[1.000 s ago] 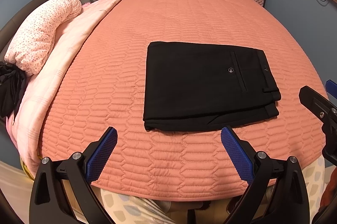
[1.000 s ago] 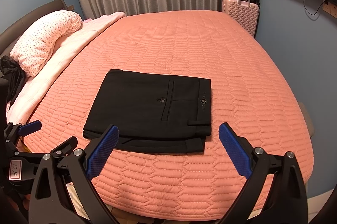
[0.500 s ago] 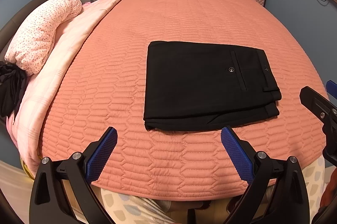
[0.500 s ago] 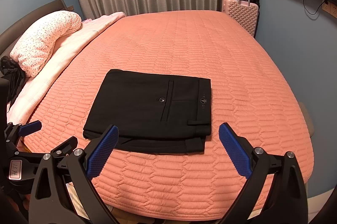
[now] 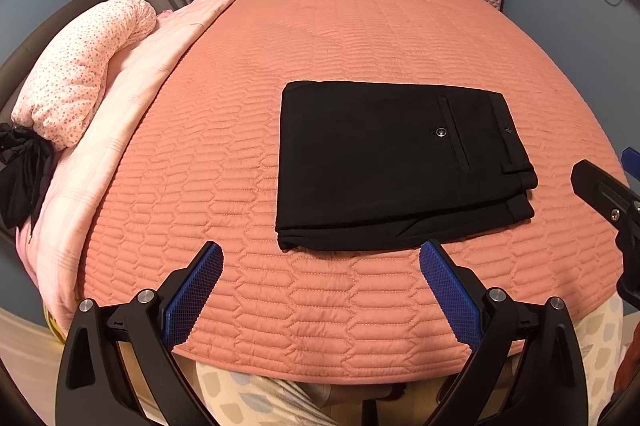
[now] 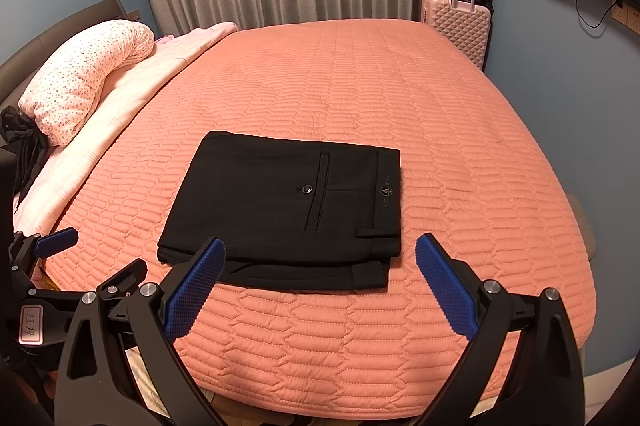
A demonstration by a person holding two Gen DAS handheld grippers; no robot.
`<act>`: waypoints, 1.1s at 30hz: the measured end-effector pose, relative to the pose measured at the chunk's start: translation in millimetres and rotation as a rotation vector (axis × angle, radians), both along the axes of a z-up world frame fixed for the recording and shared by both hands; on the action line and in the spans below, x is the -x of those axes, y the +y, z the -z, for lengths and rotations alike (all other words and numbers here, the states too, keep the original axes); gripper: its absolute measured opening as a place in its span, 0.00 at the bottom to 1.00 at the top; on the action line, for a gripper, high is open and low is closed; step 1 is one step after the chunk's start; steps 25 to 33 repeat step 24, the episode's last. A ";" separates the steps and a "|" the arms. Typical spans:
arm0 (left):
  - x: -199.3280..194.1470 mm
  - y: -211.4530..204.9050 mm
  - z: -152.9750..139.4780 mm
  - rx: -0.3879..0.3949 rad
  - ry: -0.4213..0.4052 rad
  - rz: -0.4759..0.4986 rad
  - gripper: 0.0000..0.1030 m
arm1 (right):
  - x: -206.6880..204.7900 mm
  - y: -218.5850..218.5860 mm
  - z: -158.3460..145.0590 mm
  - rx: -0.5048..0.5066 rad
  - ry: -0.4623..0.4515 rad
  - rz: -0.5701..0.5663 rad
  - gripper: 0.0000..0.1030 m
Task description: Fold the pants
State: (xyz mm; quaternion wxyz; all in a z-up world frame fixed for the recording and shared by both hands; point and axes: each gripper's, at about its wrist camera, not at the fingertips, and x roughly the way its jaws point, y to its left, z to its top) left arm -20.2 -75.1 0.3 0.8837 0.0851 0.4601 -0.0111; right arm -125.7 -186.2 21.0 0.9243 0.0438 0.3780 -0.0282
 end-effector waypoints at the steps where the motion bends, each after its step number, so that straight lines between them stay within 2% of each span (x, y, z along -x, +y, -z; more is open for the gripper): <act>1: 0.6 -0.4 0.2 -0.005 -0.001 0.003 0.95 | 0.0 0.2 0.2 0.000 0.001 0.001 0.92; 15: 0.8 -1.3 -1.0 -0.017 -0.008 -0.002 0.95 | -0.3 0.8 0.3 0.001 0.003 0.003 0.92; 22: -4.0 4.7 1.6 0.028 0.028 -0.013 0.94 | 0.8 0.9 0.4 0.001 0.001 0.005 0.92; 33: -4.0 4.8 1.5 0.027 0.028 -0.016 0.94 | 1.1 0.7 0.5 0.000 0.000 0.007 0.92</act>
